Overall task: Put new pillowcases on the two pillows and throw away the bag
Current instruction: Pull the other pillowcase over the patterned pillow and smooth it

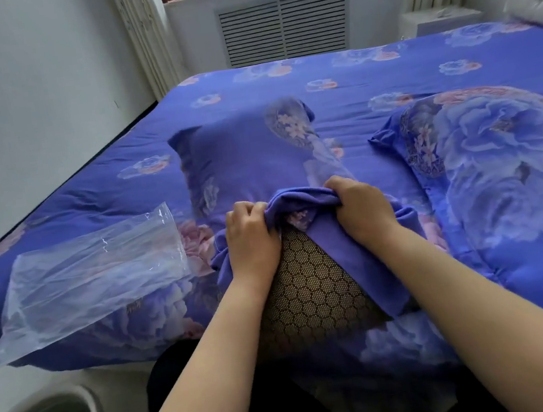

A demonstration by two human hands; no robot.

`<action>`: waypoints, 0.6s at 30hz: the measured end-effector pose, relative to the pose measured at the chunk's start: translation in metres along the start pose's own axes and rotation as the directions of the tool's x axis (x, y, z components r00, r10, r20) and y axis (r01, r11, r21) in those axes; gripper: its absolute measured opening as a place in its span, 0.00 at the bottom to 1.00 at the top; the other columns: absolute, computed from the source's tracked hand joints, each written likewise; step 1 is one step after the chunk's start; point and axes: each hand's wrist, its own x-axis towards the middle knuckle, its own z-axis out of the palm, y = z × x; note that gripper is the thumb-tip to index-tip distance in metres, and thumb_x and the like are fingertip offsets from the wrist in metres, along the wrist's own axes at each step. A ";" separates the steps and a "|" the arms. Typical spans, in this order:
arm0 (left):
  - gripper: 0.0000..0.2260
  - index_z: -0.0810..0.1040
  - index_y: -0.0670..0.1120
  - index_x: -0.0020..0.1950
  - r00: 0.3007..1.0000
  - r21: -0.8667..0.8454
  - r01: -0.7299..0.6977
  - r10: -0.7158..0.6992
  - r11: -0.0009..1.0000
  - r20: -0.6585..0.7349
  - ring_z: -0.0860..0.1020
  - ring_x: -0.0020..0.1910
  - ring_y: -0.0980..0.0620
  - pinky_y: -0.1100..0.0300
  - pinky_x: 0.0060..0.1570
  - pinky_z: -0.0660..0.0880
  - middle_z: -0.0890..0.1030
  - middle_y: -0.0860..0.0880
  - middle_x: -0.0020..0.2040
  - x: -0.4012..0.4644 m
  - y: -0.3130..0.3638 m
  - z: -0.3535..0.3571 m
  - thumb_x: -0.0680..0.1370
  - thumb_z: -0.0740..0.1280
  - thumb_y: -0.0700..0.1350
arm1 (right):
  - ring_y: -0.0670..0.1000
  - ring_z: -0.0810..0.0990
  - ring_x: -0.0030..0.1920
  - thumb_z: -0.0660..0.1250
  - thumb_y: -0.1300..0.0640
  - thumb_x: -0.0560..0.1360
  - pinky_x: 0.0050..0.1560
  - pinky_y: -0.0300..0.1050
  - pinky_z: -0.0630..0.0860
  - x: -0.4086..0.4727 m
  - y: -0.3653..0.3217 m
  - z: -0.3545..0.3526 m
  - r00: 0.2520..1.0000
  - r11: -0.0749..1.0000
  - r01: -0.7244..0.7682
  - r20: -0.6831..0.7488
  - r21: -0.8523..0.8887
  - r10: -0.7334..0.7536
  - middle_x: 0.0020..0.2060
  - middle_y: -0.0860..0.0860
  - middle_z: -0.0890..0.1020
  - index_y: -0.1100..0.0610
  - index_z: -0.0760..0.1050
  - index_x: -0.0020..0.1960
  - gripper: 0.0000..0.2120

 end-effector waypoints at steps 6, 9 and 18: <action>0.06 0.70 0.41 0.54 0.964 -0.219 0.226 -0.250 0.949 -0.092 0.76 0.50 0.37 0.55 0.38 0.60 0.79 0.38 0.49 0.028 0.031 -0.025 0.78 0.58 0.39 | 0.63 0.77 0.51 0.56 0.62 0.76 0.42 0.48 0.63 0.020 -0.034 -0.019 0.998 0.998 0.004 -0.055 0.056 -0.001 0.51 0.63 0.79 0.58 0.69 0.53 0.08; 0.07 0.71 0.41 0.53 0.965 -0.292 0.170 -0.219 0.941 -0.145 0.77 0.48 0.39 0.55 0.38 0.64 0.79 0.39 0.47 0.056 0.047 -0.043 0.78 0.59 0.41 | 0.62 0.78 0.50 0.56 0.59 0.77 0.42 0.47 0.64 0.027 -0.049 -0.041 0.992 0.988 -0.010 -0.121 0.154 0.029 0.48 0.61 0.80 0.56 0.70 0.51 0.06; 0.25 0.76 0.44 0.60 0.795 -0.403 0.352 -0.042 0.845 0.606 0.73 0.63 0.49 0.69 0.58 0.68 0.77 0.46 0.58 0.044 0.029 -0.052 0.81 0.47 0.59 | 0.51 0.80 0.44 0.59 0.22 0.62 0.47 0.45 0.76 0.013 -0.015 -0.057 0.698 0.994 -0.015 0.713 0.111 -0.069 0.45 0.51 0.82 0.54 0.78 0.52 0.39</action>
